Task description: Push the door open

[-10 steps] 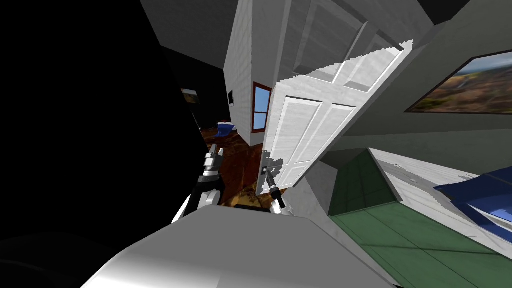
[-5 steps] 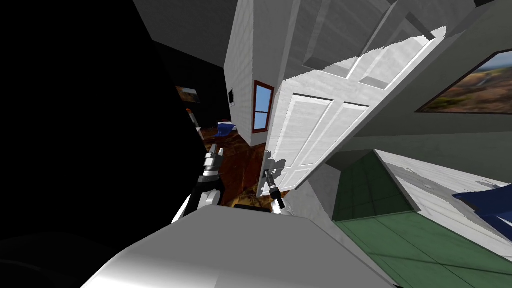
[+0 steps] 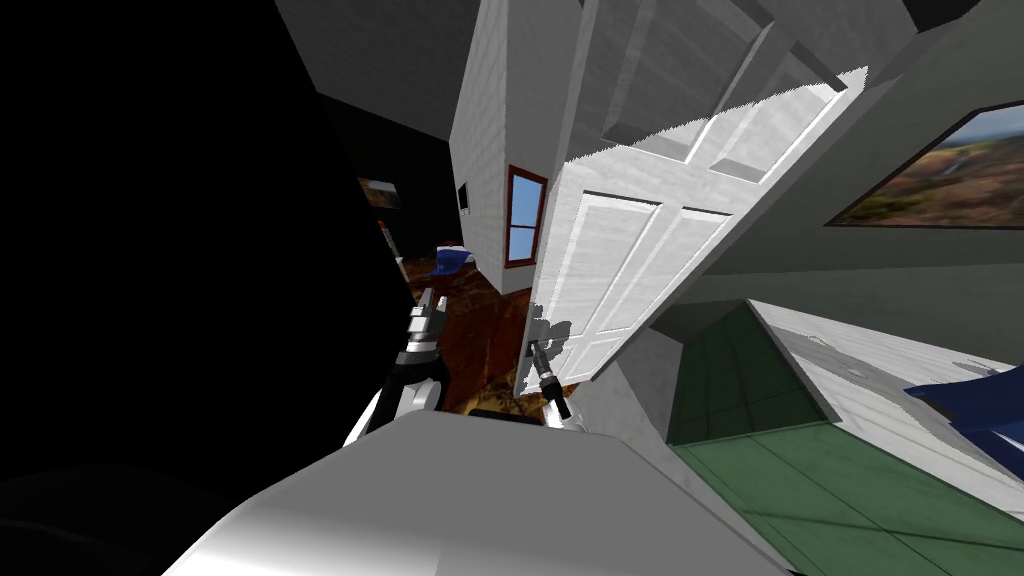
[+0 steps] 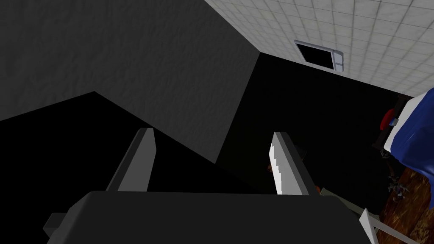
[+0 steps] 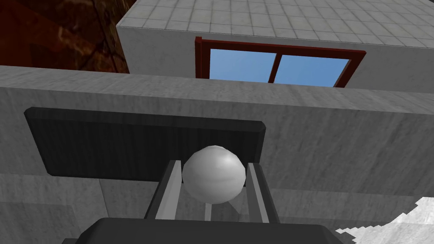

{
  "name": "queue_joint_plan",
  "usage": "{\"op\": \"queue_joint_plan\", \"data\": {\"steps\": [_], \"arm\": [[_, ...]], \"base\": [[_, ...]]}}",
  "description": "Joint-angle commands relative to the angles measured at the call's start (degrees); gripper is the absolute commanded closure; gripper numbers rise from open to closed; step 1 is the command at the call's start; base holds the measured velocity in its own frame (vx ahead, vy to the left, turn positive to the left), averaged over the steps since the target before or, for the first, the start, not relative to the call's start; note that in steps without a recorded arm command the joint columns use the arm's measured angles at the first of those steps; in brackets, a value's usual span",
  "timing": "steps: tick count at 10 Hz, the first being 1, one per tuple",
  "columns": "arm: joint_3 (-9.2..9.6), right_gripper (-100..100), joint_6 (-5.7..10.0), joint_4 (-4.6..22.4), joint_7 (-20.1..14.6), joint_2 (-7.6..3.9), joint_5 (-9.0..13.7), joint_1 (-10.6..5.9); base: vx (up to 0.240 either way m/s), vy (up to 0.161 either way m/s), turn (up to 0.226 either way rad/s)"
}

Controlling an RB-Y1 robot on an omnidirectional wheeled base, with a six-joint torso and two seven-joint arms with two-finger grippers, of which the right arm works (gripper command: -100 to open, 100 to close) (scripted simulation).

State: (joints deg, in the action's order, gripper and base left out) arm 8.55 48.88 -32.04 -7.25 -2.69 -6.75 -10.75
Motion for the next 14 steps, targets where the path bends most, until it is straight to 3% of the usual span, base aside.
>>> {"op": "queue_joint_plan", "data": {"steps": [1,3,5,6,9,12,14], "arm": [[-1.19,100,-0.16,-0.5,0.7,-0.79,0.5,-0.23],[-2.41,100,-0.19,-0.3,1.5,-1.19,1.1,-0.45],[-2.41,100,-0.19,-0.3,1.5,-1.19,1.1,-0.45],[-2.02,-100,-1.68,-2.4,0.9,-1.44,1.0,0.64],[-1.99,-100,-2.12,-2.6,0.6,-1.03,1.2,0.6],[-1.96,-100,-2.79,-2.9,0.2,0.61,1.5,0.53],[-2.13,-100,-2.71,-3.2,0.8,-0.32,1.5,0.8]], "base": [[0.162,0.008,-0.009],[0.174,-0.01,-0.026],[0.118,-0.01,-0.042],[-0.107,0.007,-0.054],[-0.205,0.049,-0.032],[-0.25,0.045,-0.044],[-0.006,0.015,0.009]]}}
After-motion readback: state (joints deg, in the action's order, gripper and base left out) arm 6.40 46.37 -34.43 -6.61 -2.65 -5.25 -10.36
